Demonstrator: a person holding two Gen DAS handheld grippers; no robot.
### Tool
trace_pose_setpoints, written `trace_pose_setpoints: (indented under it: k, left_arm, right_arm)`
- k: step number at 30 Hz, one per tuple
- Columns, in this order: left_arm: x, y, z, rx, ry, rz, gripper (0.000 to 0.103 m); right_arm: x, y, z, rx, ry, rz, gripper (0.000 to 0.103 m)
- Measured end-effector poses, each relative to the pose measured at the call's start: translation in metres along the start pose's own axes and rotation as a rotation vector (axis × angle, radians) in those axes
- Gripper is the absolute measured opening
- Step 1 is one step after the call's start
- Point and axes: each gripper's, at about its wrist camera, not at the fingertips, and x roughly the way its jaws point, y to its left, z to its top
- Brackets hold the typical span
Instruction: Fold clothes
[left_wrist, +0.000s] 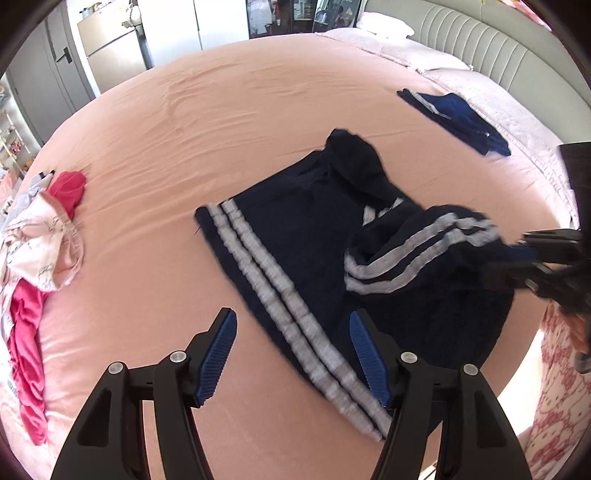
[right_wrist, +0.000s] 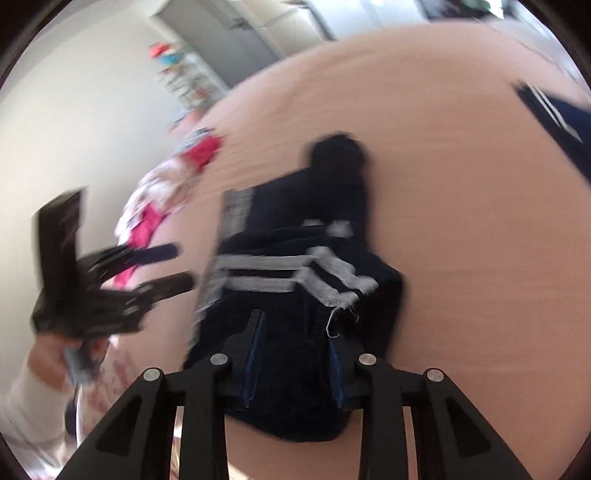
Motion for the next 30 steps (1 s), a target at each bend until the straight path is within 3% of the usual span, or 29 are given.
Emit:
trace_pose_setpoints:
  k: [3, 6, 8, 11, 17, 19, 23, 26, 27, 29, 30]
  left_arm:
    - [0.001, 0.008, -0.006, -0.038, 0.008, -0.010, 0.062]
    - [-0.002, 0.010, -0.007, -0.059, 0.001, -0.045, 0.062]
    - [-0.006, -0.001, -0.008, -0.010, -0.017, -0.083, 0.062]
    - [-0.007, -0.014, -0.007, 0.041, -0.033, -0.097, 0.062]
    - [-0.002, -0.023, 0.010, 0.044, -0.064, -0.110, 0.062]
    - [0.000, -0.024, 0.023, 0.055, -0.088, -0.113, 0.062]
    - [0.016, -0.037, 0.047, 0.089, -0.078, -0.187, 0.062]
    - [0.028, -0.060, 0.051, 0.211, -0.055, -0.200, 0.061]
    - [0.034, -0.066, 0.051, 0.256, -0.041, -0.161, 0.060]
    - [0.051, -0.071, 0.051, 0.299, 0.015, -0.093, 0.032]
    - [0.056, -0.066, 0.051, 0.279, 0.030, -0.052, 0.020]
  right_arm:
    - [0.018, 0.044, -0.011, -0.154, 0.069, 0.028, 0.030]
    - [0.015, 0.062, -0.022, -0.234, 0.112, 0.021, 0.030]
    - [0.010, 0.058, -0.023, -0.198, 0.076, 0.039, 0.032]
    - [-0.009, 0.045, -0.020, -0.144, 0.024, -0.002, 0.056]
    - [-0.033, 0.052, -0.030, -0.271, -0.026, -0.166, 0.058]
    - [-0.025, 0.049, -0.030, -0.274, -0.050, -0.217, 0.059]
    - [0.021, 0.060, -0.029, -0.376, -0.021, -0.197, 0.059]
    - [0.046, 0.061, -0.024, -0.364, -0.003, -0.161, 0.059]
    - [0.049, 0.059, -0.020, -0.341, 0.009, -0.130, 0.052]
    - [0.049, 0.054, -0.011, -0.292, 0.034, -0.023, 0.035]
    - [0.048, 0.055, -0.008, -0.286, 0.049, 0.032, 0.035]
